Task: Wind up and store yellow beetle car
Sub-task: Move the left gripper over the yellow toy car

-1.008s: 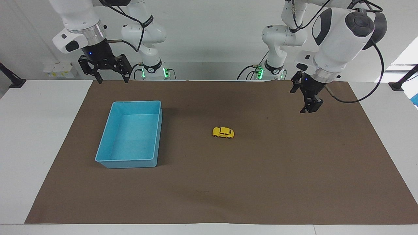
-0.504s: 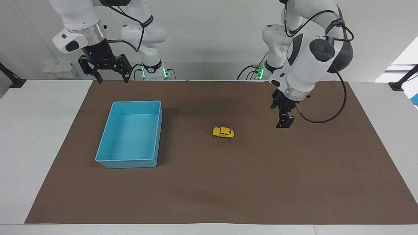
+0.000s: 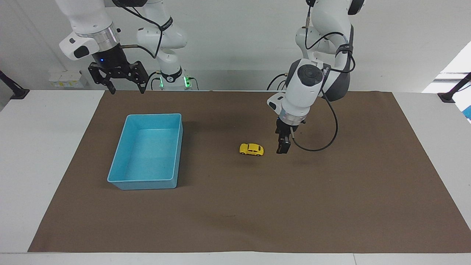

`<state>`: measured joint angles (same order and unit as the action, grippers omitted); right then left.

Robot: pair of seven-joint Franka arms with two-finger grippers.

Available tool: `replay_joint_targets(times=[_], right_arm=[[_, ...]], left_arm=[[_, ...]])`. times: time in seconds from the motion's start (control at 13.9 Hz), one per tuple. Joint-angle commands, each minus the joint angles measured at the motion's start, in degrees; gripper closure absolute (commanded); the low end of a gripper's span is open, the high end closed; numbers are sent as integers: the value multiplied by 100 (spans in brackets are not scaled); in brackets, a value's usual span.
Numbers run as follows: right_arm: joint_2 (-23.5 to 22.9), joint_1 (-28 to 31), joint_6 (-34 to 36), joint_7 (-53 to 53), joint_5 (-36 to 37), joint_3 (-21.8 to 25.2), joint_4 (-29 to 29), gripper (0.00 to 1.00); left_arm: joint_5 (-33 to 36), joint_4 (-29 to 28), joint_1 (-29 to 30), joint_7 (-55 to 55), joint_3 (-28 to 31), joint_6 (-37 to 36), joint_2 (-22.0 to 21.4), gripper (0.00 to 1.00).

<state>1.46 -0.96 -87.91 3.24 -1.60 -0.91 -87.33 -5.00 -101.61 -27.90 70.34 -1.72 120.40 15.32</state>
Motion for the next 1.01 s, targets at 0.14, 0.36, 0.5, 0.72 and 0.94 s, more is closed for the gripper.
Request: replay_joint_targets(times=[0.14,0.36,0.5,0.72,0.94], right_arm=[[47,61,46,89,2,-32,5,0],[47,61,46,89,2,-32,5,0],[47,61,46,89,2,-32,5,0],[47,61,46,89,2,-32,5,0],[47,61,46,89,2,-32,5,0]], left_arm=[[-80,-596,-522,-547,119,816,58,0],[-63,-816,-856,-951,145,1274,225,0],[-19,-817,-892,-1066,145,1328,340,0],[8,-834,-998,-1268,154,1337,446,7],[8,-895,-1024,-1452,163,1319,437,40]])
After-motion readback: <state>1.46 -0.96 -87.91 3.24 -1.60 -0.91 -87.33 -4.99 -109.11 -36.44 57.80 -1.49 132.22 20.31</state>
